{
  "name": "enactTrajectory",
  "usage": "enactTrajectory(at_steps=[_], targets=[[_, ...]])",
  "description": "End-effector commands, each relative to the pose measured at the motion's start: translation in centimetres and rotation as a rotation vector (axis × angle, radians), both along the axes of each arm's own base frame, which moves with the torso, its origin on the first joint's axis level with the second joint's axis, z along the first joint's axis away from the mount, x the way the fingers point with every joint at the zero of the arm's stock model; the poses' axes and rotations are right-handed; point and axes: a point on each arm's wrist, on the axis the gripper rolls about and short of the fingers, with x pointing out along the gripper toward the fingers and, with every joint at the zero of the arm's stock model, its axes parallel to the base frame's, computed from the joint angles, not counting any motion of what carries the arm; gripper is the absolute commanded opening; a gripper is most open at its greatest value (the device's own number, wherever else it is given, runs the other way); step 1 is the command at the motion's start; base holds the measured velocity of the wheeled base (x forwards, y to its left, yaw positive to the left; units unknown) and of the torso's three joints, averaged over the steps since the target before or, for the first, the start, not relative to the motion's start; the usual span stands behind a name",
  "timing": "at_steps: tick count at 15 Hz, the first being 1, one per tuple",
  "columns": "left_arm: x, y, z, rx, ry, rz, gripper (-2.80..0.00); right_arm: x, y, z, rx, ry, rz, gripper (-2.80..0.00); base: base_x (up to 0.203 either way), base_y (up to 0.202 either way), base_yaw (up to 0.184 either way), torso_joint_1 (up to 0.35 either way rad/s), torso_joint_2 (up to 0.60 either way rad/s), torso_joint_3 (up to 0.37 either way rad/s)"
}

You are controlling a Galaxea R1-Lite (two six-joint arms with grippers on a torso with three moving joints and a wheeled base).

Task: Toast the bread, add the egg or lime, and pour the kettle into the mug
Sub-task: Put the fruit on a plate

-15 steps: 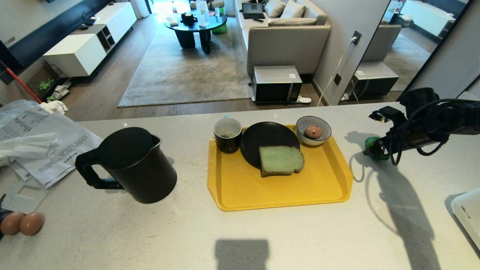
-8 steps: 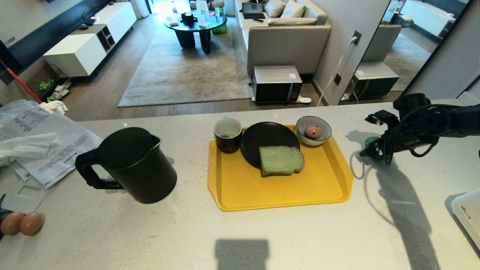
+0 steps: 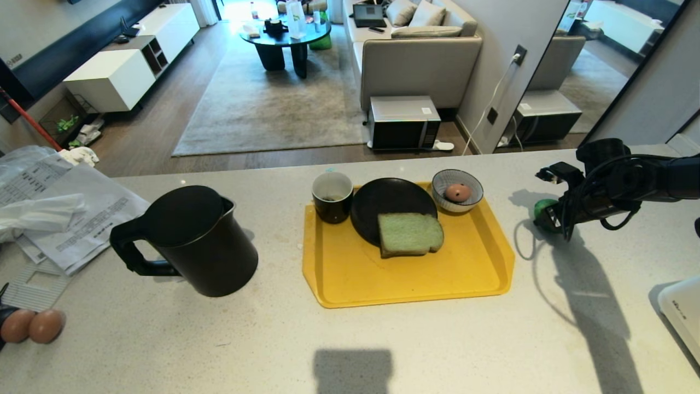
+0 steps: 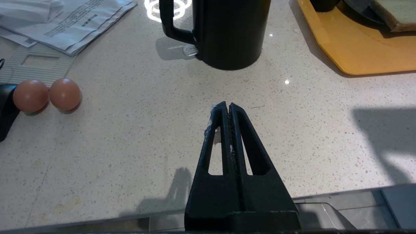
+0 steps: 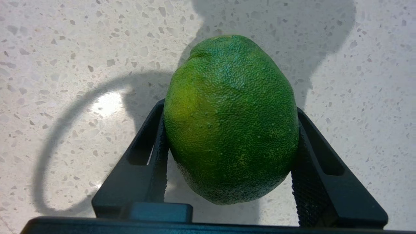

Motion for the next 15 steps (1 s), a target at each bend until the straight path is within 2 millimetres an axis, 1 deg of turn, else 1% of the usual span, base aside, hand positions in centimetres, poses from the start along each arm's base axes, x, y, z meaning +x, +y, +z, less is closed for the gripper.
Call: enactTrajectory(at_steps=[1,3,5,7,8,10,11,12,13,15], targets=[[0.0,0.0,0.0,0.0,0.0,0.001,-2.8,-0.6,0.1,1.0,-0.004,-0.016,0.003,-2.8,0.0,0.0,0.0,0.0,0.0,0.0],[0.0,0.0,0.0,0.0,0.001,0.001,-2.8,-1.8,0.3,2.2,-0.005,-0.026,0.002,-2.8,0.0,0.0,0.0,0.0,0.0,0.0],[0.0,0.0,0.0,0.0,0.001,0.001,-2.8,-3.9,0.7,4.5,-0.004,-0.059,-0.002,-2.8,0.0,0.0,0.0,0.0,0.0,0.0],[0.0,0.0,0.0,0.0,0.0,0.001,-2.8,-7.3,1.8,7.0,-0.002,-0.086,0.006,-2.8,0.0,0.0,0.0,0.0,0.0,0.0],[0.0,0.0,0.0,0.0,0.0,0.001,-2.8,-9.7,2.8,7.8,0.0,-0.084,0.021,-2.8,0.0,0.0,0.0,0.0,0.0,0.0],[0.0,0.0,0.0,0.0,0.001,0.001,-2.8,-14.2,5.1,8.0,0.006,-0.057,0.063,-2.8,0.0,0.0,0.0,0.0,0.0,0.0],[0.0,0.0,0.0,0.0,0.0,0.001,-2.8,-15.9,6.4,7.8,0.003,-0.034,0.089,-2.8,0.0,0.0,0.0,0.0,0.0,0.0],[0.0,0.0,0.0,0.0,0.001,0.001,-2.8,-17.1,7.9,7.6,-0.007,-0.016,0.121,-2.8,0.0,0.0,0.0,0.0,0.0,0.0],[0.0,0.0,0.0,0.0,0.001,0.001,-2.8,-17.6,9.0,7.4,-0.009,-0.002,0.145,-2.8,0.0,0.0,0.0,0.0,0.0,0.0],[0.0,0.0,0.0,0.0,0.0,0.001,-2.8,-17.6,10.9,6.6,-0.001,0.024,0.173,-2.8,0.0,0.0,0.0,0.0,0.0,0.0]])
